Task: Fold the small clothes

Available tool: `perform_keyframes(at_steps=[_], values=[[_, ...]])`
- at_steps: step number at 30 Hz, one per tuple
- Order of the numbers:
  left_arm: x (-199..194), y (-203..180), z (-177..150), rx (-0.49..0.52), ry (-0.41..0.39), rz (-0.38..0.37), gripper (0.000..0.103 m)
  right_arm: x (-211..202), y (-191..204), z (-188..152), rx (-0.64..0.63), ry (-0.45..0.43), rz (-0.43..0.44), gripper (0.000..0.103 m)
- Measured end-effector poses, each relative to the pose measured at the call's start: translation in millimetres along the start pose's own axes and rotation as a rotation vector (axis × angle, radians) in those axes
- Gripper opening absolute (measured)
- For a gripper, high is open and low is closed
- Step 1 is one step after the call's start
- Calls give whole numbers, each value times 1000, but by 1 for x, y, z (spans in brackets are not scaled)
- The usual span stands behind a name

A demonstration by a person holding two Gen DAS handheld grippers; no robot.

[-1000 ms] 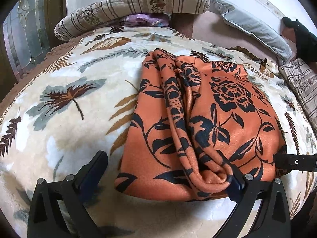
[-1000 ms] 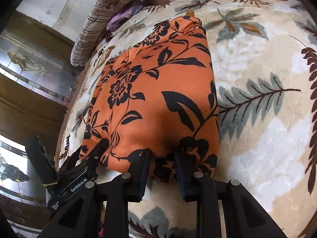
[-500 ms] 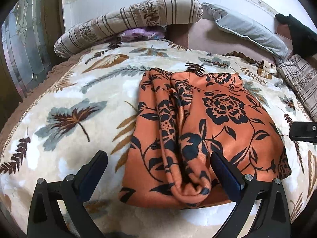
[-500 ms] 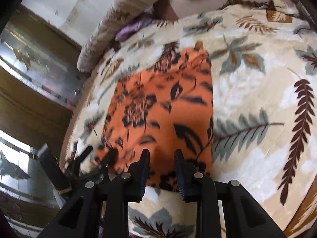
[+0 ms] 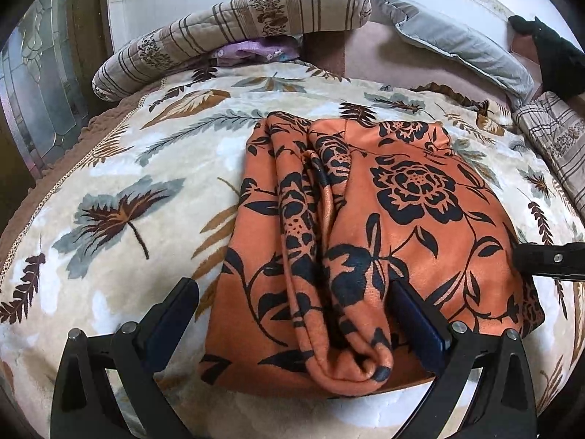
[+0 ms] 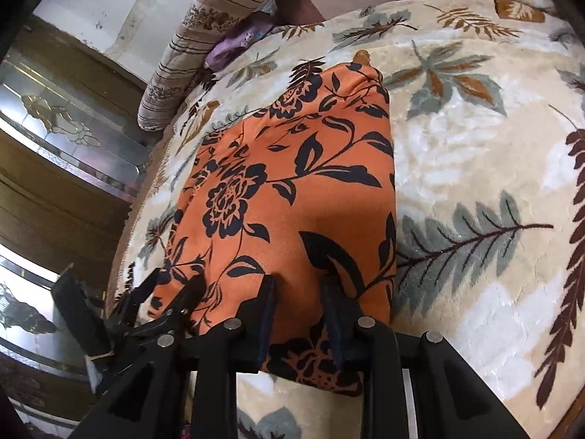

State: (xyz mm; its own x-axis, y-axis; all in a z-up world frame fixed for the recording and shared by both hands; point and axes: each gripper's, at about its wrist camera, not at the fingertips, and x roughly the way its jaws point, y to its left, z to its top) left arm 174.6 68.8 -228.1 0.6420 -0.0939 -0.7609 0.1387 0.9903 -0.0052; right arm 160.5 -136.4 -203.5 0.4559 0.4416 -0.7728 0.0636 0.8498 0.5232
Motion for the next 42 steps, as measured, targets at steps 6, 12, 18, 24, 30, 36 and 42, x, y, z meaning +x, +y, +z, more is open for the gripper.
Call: perform_keyframes(at_steps=[6, 12, 18, 24, 30, 36, 42], values=[[-4, 1, -1, 0, -2, -3, 103, -26, -3, -14, 60, -42, 46, 70], [-23, 20, 4, -55, 2, -67, 103, -40, -4, -24, 66, -74, 32, 72], [-34, 60, 24, -175, -13, -101, 103, -40, -24, -16, 119, -78, 41, 72], [-1, 71, 42, -219, 169, -321, 103, -32, -40, -4, 147, -80, 69, 72], [35, 65, 42, -262, 304, -468, 103, -16, -65, 6, 225, -71, 176, 72], [47, 74, 42, -337, 325, -565, 103, 11, -81, 14, 262, -17, 250, 72], [56, 60, 48, -312, 335, -593, 103, 26, -74, 21, 216, -1, 303, 72]])
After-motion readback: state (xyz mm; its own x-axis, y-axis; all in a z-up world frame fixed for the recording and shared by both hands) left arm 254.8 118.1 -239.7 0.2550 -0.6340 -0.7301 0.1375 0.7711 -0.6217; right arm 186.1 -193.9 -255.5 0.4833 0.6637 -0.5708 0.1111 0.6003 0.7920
